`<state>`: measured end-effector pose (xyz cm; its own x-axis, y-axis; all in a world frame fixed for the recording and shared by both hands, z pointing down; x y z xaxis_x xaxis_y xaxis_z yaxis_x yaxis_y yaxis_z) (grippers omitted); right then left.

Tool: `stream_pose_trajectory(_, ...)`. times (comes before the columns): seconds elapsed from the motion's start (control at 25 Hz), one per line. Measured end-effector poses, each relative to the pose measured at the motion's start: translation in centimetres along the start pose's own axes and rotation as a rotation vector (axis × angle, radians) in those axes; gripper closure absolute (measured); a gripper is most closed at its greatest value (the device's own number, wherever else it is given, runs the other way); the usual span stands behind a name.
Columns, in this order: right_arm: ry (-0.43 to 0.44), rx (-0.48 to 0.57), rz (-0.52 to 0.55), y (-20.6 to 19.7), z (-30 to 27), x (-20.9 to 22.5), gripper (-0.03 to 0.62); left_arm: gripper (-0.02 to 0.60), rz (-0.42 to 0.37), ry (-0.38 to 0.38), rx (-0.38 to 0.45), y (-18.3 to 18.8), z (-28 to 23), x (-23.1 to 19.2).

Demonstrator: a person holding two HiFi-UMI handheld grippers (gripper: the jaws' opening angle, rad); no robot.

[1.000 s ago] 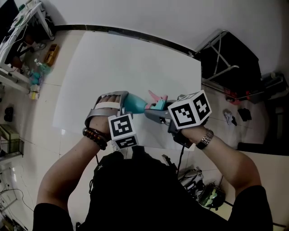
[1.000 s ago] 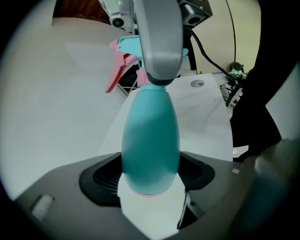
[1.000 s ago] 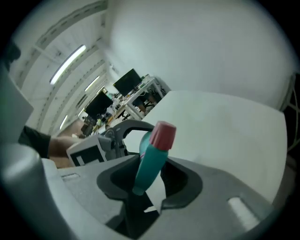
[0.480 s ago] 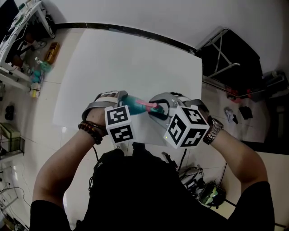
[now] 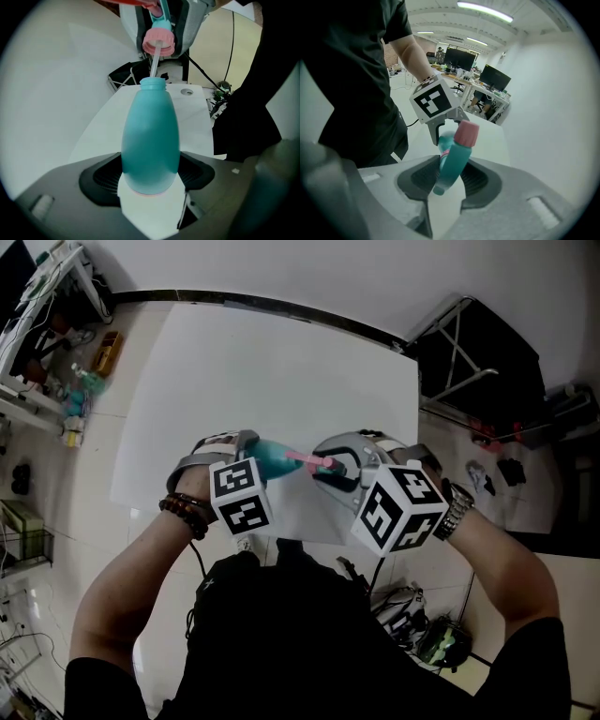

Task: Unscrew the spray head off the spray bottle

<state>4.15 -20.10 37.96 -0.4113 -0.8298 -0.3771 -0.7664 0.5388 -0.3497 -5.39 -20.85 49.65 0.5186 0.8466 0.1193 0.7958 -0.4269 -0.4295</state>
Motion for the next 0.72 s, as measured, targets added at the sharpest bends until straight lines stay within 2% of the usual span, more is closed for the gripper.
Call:
stream_pose_trajectory(0.52,-0.029,0.067,-0.12,-2.4,4.5,0.0,0.47,0.19,0.094,0.009,-0.021,-2.6,-2.4,-2.0)
stream_pose_trajectory(0.72,-0.062,0.101,-0.222,-3.3,5.2,0.4,0.47,0.189,0.155,0.0,-0.002,-2.9,-3.2,-2.6)
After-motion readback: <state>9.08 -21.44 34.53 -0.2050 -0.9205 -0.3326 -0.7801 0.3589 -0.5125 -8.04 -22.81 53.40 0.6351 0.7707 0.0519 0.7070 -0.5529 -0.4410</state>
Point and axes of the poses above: the fingertips, and each gripper's own axes: z backward along the fingers, x to its right, y out of its top, the point moved 5 cm from there along z, backward along the fingers, and after that the axes turned 15 degrees about z, right-handed, at the moved point
